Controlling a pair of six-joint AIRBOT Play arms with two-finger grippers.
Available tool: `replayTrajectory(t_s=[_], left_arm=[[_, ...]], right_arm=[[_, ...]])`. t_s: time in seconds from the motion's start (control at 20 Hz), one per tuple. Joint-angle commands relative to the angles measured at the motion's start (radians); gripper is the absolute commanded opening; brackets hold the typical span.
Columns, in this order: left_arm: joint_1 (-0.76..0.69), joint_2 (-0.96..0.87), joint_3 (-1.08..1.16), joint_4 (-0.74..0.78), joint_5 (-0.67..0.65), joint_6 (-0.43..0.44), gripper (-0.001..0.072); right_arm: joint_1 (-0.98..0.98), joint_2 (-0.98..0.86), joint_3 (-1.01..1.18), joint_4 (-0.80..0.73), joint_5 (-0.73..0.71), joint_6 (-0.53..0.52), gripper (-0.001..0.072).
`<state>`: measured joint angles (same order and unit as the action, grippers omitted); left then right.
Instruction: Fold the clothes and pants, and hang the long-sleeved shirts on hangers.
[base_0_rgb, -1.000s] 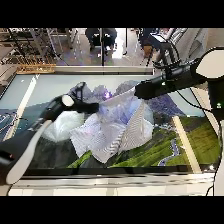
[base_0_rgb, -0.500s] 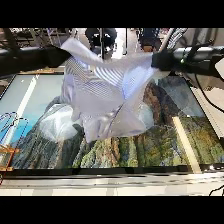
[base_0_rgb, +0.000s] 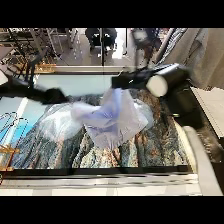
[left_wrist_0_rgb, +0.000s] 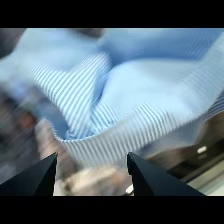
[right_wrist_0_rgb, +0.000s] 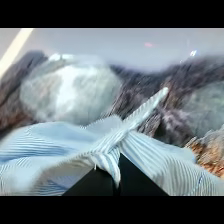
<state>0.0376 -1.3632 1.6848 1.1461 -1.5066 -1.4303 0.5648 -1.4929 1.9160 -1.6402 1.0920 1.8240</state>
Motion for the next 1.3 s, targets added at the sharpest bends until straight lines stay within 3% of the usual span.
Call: replayTrajectory(t_s=[0.0,0.05,0.2,0.35,0.55,0.95,1.05,1.1,1.25], left_arm=[[0.185,0.080,-0.119,0.548,-0.144,-0.050,0.0456],[0.276,0.130,-0.179,0.594,-0.114,-0.055,0.0456],[0.514,0.265,-0.388,0.521,0.016,-0.043,0.0456],[0.634,0.357,-0.642,0.522,0.215,-0.021,0.0456],[0.689,0.342,-0.762,0.526,0.455,-0.021,0.0456],[0.681,0.180,-0.762,0.549,0.562,0.003,0.0444],[0.681,0.169,-0.762,0.539,0.562,0.002,0.0217],[0.681,0.172,-0.762,0.540,0.562,0.002,0.0147],[0.681,0.179,-0.761,0.540,0.562,0.003,0.0119]], right_arm=[[0.054,-0.081,-0.016,-0.001,-0.009,-0.030,0.0027],[0.054,-0.089,-0.016,0.003,-0.014,-0.038,0.0026],[0.052,-0.091,-0.016,-0.004,-0.058,-0.066,0.0026],[0.052,-0.090,-0.016,-0.003,-0.060,-0.081,0.0026],[0.052,-0.090,-0.016,-0.003,-0.041,-0.114,0.0026],[0.052,-0.090,-0.016,-0.005,-0.027,-0.116,0.0026],[0.052,-0.090,-0.016,-0.005,-0.027,-0.116,0.0027],[0.052,-0.090,-0.016,-0.005,-0.027,-0.116,0.0027],[0.052,-0.090,-0.016,-0.004,-0.026,-0.116,0.0027]])
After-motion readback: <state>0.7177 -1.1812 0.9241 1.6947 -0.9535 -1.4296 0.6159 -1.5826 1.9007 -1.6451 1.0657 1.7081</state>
